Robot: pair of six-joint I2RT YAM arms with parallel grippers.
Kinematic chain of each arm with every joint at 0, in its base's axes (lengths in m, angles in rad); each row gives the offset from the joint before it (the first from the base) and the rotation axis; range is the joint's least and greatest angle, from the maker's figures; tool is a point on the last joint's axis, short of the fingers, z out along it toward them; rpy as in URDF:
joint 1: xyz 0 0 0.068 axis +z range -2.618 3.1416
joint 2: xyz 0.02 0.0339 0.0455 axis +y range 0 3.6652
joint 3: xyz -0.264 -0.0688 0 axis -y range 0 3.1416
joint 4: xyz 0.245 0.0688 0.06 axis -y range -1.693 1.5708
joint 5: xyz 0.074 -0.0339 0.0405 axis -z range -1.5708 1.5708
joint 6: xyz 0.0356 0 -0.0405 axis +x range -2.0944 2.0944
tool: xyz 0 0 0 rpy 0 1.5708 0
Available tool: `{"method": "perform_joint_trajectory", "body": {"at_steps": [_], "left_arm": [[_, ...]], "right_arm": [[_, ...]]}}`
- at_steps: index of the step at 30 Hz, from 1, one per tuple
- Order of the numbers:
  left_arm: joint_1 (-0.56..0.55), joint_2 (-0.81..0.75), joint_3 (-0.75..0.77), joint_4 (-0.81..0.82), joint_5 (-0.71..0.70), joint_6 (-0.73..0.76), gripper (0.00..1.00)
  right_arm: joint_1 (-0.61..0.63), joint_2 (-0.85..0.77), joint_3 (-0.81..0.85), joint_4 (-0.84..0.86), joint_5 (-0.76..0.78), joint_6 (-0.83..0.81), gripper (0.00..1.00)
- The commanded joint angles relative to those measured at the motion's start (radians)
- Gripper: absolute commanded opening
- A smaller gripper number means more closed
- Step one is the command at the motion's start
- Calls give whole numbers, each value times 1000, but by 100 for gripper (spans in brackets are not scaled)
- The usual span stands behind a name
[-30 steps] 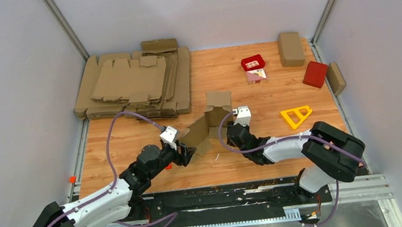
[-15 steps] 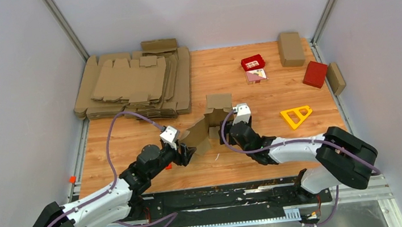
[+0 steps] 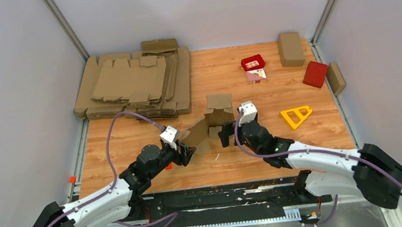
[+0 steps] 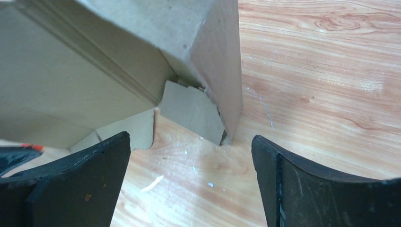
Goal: Fold the paper box
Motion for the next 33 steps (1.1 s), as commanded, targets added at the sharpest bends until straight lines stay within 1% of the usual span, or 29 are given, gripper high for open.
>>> {"method": "perform_joint_trajectory", "body": {"at_steps": [1, 5, 7, 10, 12, 15, 18, 20, 21, 22, 25, 29, 33], "left_arm": [[-3, -16, 37, 17, -12, 18, 70], [-4, -38, 35, 4, -17, 20, 70], [-3, -51, 36, -4, -19, 21, 70], [-3, -75, 38, -18, -22, 25, 70], [-4, -88, 34, -21, -26, 25, 70], [-3, -91, 34, -20, -25, 26, 70], [-3, -80, 41, -19, -18, 25, 70], [-3, -74, 46, -22, -16, 26, 70], [-4, -71, 47, -24, -16, 28, 69], [-3, -71, 47, -25, -16, 28, 69], [-3, -68, 45, -24, -22, 29, 67], [-3, -42, 51, -17, -18, 27, 62], [-3, -10, 67, -19, -9, 29, 55]], "right_arm": [[12, -170, -22, -164, -88, -42, 100], [13, -336, 13, -359, -163, -57, 100], [13, -412, 48, -425, -184, -71, 100], [13, -479, 131, -506, -167, -106, 100], [11, -483, 224, -565, -142, -137, 100], [-21, -392, 421, -693, -144, -194, 100], [-96, -259, 603, -793, -241, -242, 99], [-156, -189, 687, -797, -333, -265, 98], [-210, -164, 712, -783, -380, -271, 97], [-264, -136, 729, -762, -469, -269, 97], [-402, -35, 783, -703, -665, -220, 96], [-498, 115, 824, -611, -808, -156, 95], [-570, 225, 805, -471, -982, -62, 93]]}}
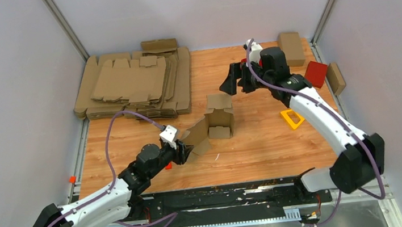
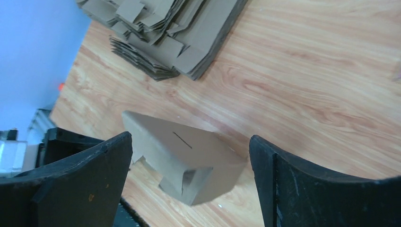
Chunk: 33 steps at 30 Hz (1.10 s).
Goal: Fold the paper box
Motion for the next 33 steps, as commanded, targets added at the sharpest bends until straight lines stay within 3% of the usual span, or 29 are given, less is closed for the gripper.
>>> {"method": "perform_joint_trajectory", "body": {"at_steps": [1, 6, 12, 28, 33], "left_arm": [[-3, 25, 54, 22, 9, 14, 53], [-3, 22, 52, 34, 19, 21, 45], [-3, 21, 48, 48, 24, 28, 39], [-4, 61, 68, 33, 32, 38, 22], [-3, 63, 70, 33, 34, 44, 20]], "right_arm": [[-65, 84, 13, 195, -283, 134, 91], [-80, 149, -32, 328, -442, 209, 85], [-80, 140, -95, 373, -528, 258, 80], [-80, 27, -236, 428, -588, 316, 77], [-81, -12, -269, 428, -589, 301, 81]]}}
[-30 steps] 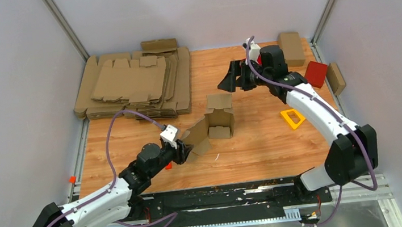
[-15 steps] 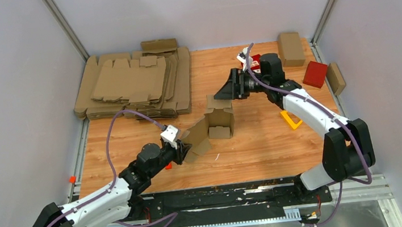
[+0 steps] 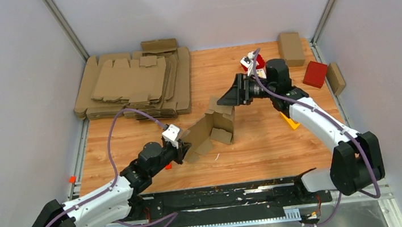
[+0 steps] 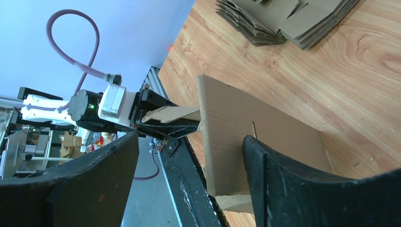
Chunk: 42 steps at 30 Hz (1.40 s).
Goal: Fold the paper box
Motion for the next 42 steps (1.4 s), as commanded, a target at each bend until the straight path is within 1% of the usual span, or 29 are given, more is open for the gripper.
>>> {"method": "perform_joint_trajectory", "body": {"at_steps": [1, 5, 7, 9, 11, 12, 13, 15, 16, 20, 22, 27, 29, 31, 33, 37, 42], "left_arm": [[-3, 3, 42, 30, 15, 23, 20], [-4, 4, 40, 32, 17, 26, 20], [-4, 3, 40, 37, 22, 28, 22], [-3, 6, 41, 40, 24, 28, 31], [-4, 6, 41, 41, 24, 26, 42], [-4, 6, 41, 40, 24, 25, 45], [-4, 4, 41, 41, 24, 24, 48], [-4, 1, 41, 41, 24, 19, 51], [-3, 0, 40, 42, 24, 18, 52], [-4, -13, 36, 38, 23, 11, 58], [-3, -25, 34, 32, 13, 7, 61], [-3, -36, 29, 28, -6, -34, 68], [-3, -25, 45, 6, -8, -53, 70], [-3, -14, 80, -35, -4, -67, 71], [-3, -12, 110, -81, -8, -83, 73], [-3, -35, 157, -177, -30, -106, 74], [-3, -107, 188, -275, -33, -137, 77]], "right_arm": [[1, -64, -27, 47, -20, -15, 82], [1, -89, -44, 29, -15, -40, 84], [2, -97, -53, 17, -9, -55, 84], [3, -108, -48, -24, 12, -87, 85], [8, -124, -46, -61, 35, -126, 90], [13, -133, -44, -77, 49, -150, 96], [20, -139, -36, -104, 68, -180, 99], [46, -146, -5, -198, 135, -261, 100], [62, -145, 14, -244, 192, -303, 100], [136, -132, 74, -363, 364, -433, 100], [161, -125, 92, -389, 410, -481, 100], [191, -117, 99, -406, 442, -525, 100], [202, -115, 104, -423, 487, -543, 100], [220, -109, 113, -451, 563, -561, 100], [231, -106, 114, -461, 612, -563, 98], [231, -99, 107, -451, 632, -563, 92], [232, -80, 107, -429, 616, -556, 84]]}}
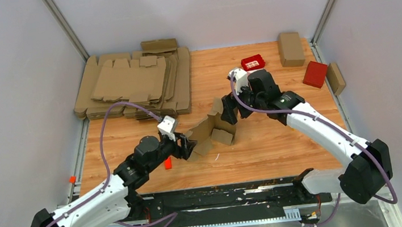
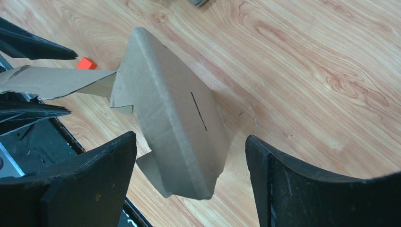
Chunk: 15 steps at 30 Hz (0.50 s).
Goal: Fold the paper box
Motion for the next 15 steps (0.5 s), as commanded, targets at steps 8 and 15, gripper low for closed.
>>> {"method": "perform_joint_trajectory", "body": {"at_steps": [8, 15], "left_arm": [[-3, -141, 94, -231, -20, -69, 78], [-3, -173, 132, -288, -9, -99, 78]], "right_arm": [[-27, 54, 38, 57, -6, 36, 75], [-158, 99, 23, 139, -151, 126, 71]]}}
